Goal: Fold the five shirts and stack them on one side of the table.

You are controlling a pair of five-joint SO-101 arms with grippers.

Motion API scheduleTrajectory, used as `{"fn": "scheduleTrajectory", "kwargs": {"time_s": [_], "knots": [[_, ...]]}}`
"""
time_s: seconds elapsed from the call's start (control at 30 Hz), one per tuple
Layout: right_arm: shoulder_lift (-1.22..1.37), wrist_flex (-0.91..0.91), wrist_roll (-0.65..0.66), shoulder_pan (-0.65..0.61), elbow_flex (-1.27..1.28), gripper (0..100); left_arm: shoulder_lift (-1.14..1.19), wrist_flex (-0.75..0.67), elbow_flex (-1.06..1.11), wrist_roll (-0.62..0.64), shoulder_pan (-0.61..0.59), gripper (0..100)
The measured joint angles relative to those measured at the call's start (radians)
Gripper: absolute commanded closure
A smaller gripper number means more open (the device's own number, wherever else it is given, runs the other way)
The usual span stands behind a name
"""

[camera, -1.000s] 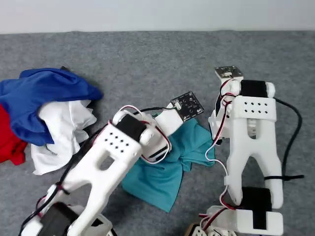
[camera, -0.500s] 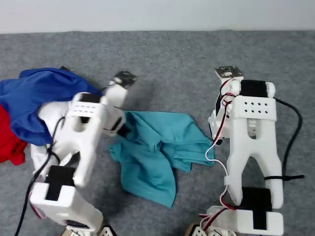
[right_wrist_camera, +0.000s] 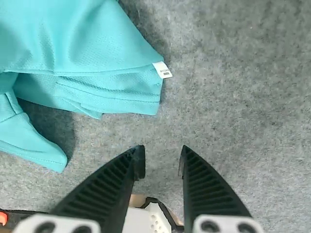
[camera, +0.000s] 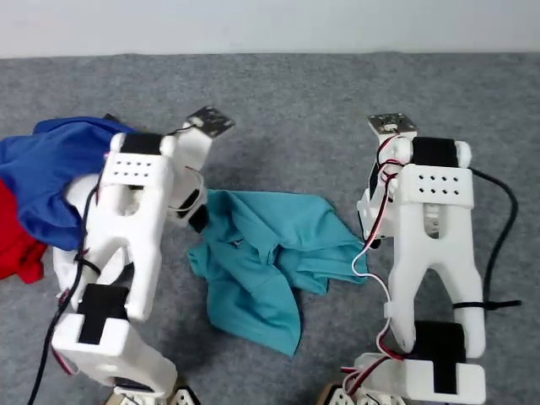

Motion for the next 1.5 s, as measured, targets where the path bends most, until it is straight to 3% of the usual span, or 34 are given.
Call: {"fn": "scheduleTrajectory", "kwargs": {"time_s": [0.2, 0.6, 0.83, 0.9, 1.27, 1.5], "knots": [[0.0, 0.0, 0.0, 0.0, 0.0, 87.7, -0.052, 0.034, -0.025, -0.005, 0.13, 80], [0.0, 0.0, 0.0, 0.0, 0.0, 87.7, 0.226, -0.172, -0.002, 0.0, 0.14, 81], [0.0, 0.0, 0.0, 0.0, 0.0, 87.7, 0.273, -0.186, -0.002, 0.0, 0.138, 99], [0.0, 0.0, 0.0, 0.0, 0.0, 87.7, 0.27, -0.186, -0.002, 0.0, 0.138, 99], [0.0, 0.0, 0.0, 0.0, 0.0, 87.7, -0.101, 0.015, -0.054, 0.005, 0.124, 99], [0.0, 0.0, 0.0, 0.0, 0.0, 87.3, -0.253, 0.127, -0.06, 0.046, -0.051, 99]]}}
